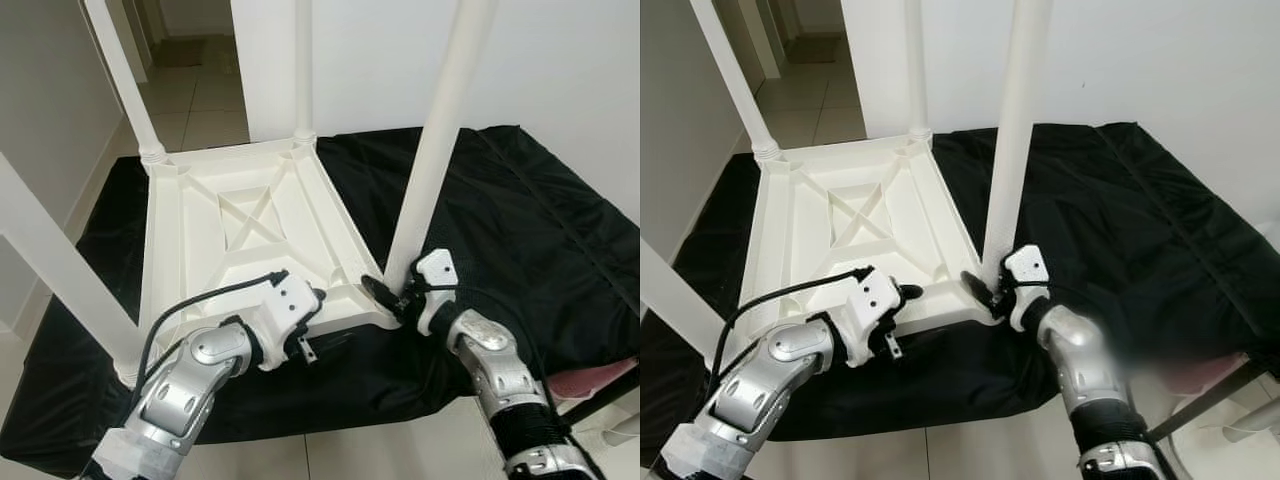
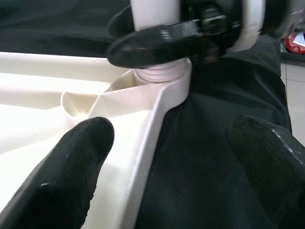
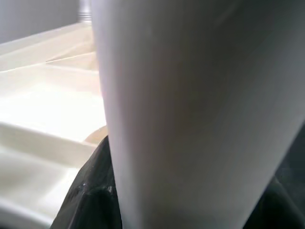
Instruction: Building children table
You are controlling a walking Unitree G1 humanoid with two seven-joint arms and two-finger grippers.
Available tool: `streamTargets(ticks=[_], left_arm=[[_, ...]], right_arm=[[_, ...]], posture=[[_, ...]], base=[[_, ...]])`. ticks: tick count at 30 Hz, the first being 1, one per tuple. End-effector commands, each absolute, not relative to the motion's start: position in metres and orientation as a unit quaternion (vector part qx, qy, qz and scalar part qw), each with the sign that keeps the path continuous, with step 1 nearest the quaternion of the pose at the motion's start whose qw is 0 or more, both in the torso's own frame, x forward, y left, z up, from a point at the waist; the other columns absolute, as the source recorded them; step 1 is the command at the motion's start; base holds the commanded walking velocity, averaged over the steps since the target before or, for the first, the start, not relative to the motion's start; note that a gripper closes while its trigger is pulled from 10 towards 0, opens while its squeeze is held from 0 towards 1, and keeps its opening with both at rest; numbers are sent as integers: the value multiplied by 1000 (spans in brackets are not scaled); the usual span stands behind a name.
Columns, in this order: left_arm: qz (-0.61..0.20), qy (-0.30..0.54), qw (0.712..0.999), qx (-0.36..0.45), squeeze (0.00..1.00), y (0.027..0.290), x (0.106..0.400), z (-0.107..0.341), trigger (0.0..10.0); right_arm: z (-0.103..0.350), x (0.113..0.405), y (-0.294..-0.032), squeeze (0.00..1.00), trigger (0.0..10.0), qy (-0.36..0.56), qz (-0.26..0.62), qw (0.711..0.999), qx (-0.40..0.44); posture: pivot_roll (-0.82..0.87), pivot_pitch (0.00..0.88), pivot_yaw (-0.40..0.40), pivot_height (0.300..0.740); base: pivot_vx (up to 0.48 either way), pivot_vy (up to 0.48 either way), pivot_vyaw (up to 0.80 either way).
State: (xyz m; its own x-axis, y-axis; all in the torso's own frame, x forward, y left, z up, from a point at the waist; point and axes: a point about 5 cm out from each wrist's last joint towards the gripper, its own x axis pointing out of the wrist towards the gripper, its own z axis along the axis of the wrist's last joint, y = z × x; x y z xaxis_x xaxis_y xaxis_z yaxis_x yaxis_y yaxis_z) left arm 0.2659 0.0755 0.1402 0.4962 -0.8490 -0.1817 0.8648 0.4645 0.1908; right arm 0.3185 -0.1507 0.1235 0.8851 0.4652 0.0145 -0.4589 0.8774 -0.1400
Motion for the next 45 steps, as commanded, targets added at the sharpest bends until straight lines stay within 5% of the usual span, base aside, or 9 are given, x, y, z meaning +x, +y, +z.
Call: streamTargets(ticks=[1,16,27,28,29,41,42,45], left_arm=[[-500,34,856,131,0,78,265,139,10000],[-499,35,856,131,0,77,264,137,10000],[-499,34,856,130,0,76,263,135,10000],[-499,34,856,131,0,75,263,135,10000],[-499,33,856,131,0,75,263,135,10000],[-499,35,855,133,0,77,260,134,10000],[-500,36,855,132,0,77,259,133,10000],[-500,37,855,131,0,77,259,133,10000]], right_arm=[[111,315,-159,0,10000,13,182,981,-64],[99,297,-132,0,10000,30,-20,999,4],[109,301,-137,0,10000,15,-40,999,22],[111,301,-136,867,10000,10,-33,999,24],[113,301,-134,1000,10000,5,-25,999,26],[120,295,-139,1000,10000,-26,36,999,15],[119,291,-137,0,10000,-42,126,991,6],[116,290,-140,0,10000,-41,160,986,6]], posture=[[-35,0,25,740],[-22,0,-6,740],[-22,0,-15,740],[-22,0,-17,740],[-20,0,-18,740],[-19,0,-17,740],[-17,0,-18,740],[-17,0,-17,740]], base=[[0,0,0],[0,0,0],[0,0,0],[0,0,0],[0,0,0],[0,0,0],[0,0,0],[0,0,0]])
